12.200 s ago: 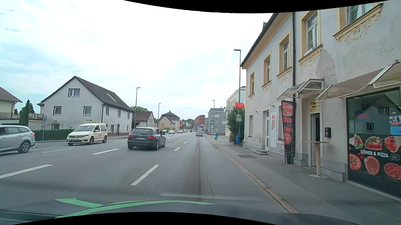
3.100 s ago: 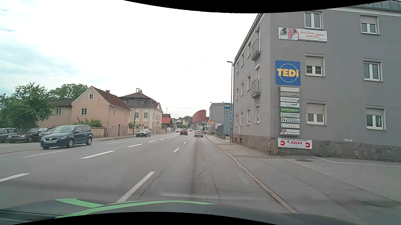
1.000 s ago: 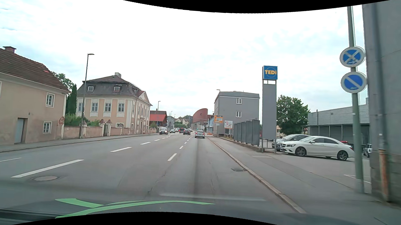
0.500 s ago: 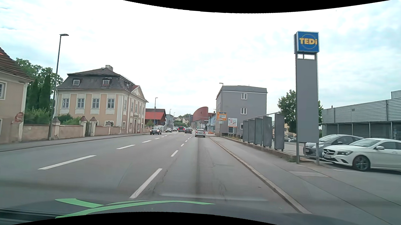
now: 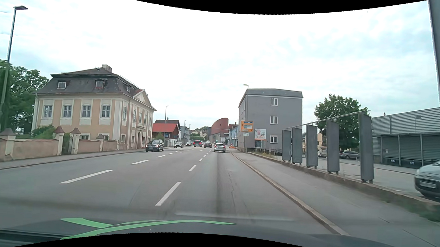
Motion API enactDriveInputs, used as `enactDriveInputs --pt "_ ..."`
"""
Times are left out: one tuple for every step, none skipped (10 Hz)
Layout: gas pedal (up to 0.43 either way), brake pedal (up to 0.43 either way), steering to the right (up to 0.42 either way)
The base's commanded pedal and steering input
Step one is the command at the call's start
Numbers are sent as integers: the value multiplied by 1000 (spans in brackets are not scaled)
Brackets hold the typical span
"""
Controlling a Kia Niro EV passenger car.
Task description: Follow the waypoints while adhering to traffic rules and regulations
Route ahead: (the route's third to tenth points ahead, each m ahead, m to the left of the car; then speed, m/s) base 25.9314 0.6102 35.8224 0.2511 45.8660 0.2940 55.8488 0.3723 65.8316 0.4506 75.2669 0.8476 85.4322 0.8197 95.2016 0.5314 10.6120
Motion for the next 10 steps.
enactDriveInputs --pt "79 0 3" --pt "79 0 3" --pt "79 0 3" --pt "79 0 3" --pt "79 0 3" --pt "79 0 3" --pt "79 0 3" --pt "20 0 3" --pt "0 0 3" --pt "0 0 3"
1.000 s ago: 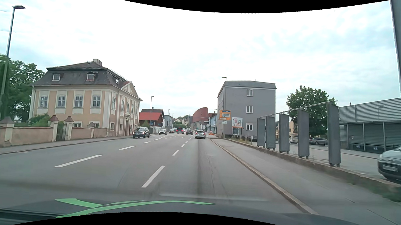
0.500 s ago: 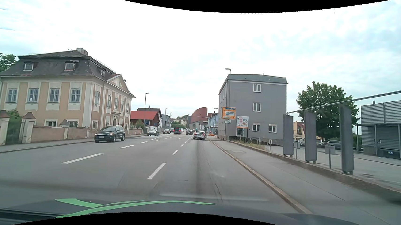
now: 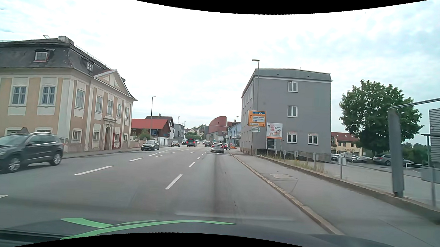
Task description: Follow the waypoints while adhering to traffic rules and regulations
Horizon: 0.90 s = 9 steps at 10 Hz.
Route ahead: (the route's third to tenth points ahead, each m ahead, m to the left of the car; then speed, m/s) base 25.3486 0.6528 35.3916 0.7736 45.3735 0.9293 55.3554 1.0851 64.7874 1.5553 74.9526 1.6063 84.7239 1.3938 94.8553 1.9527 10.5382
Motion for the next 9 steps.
enactDriveInputs --pt "0 0 3" --pt "0 0 3" --pt "0 0 2" --pt "0 0 2" --pt "0 0 2" --pt "0 0 2" --pt "0 0 2" --pt "0 0 2" --pt "0 0 2"
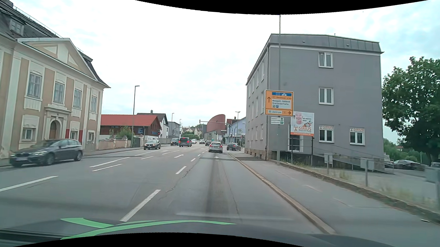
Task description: Follow the waypoints while adhering to traffic rules and regulations
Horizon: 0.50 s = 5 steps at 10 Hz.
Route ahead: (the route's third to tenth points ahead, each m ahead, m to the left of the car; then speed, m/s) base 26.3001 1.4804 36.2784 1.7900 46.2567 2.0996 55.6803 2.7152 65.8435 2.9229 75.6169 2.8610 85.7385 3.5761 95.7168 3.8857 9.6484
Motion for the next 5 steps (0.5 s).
enactDriveInputs --pt "0 0 2" --pt "0 0 1" --pt "0 0 1" --pt "0 0 1" --pt "0 0 1"
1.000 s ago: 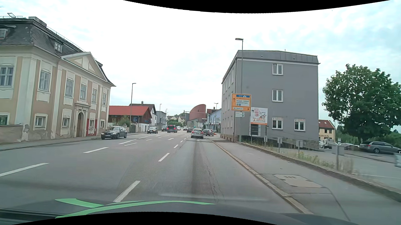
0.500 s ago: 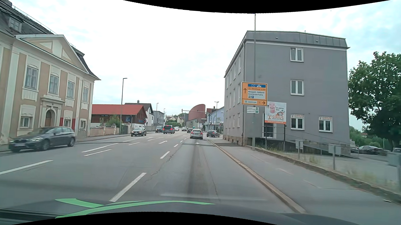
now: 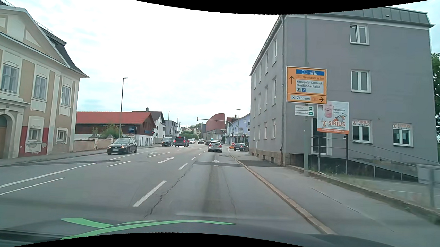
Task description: Follow the waypoints while adhering to traffic rules and regulations
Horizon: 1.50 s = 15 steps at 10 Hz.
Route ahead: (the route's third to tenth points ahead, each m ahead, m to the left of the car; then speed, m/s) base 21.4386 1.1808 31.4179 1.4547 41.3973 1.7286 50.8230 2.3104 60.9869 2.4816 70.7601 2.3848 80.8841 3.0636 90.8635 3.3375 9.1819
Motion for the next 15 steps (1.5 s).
enactDriveInputs --pt "0 0 1" --pt "0 0 1" --pt "0 0 0" --pt "0 0 0" --pt "0 0 0" --pt "0 0 0" --pt "0 0 0" --pt "0 0 0" --pt "0 0 0" --pt "0 0 0" --pt "0 0 0" --pt "0 12 0" --pt "0 37 0" --pt "0 61 0" --pt "0 79 0"
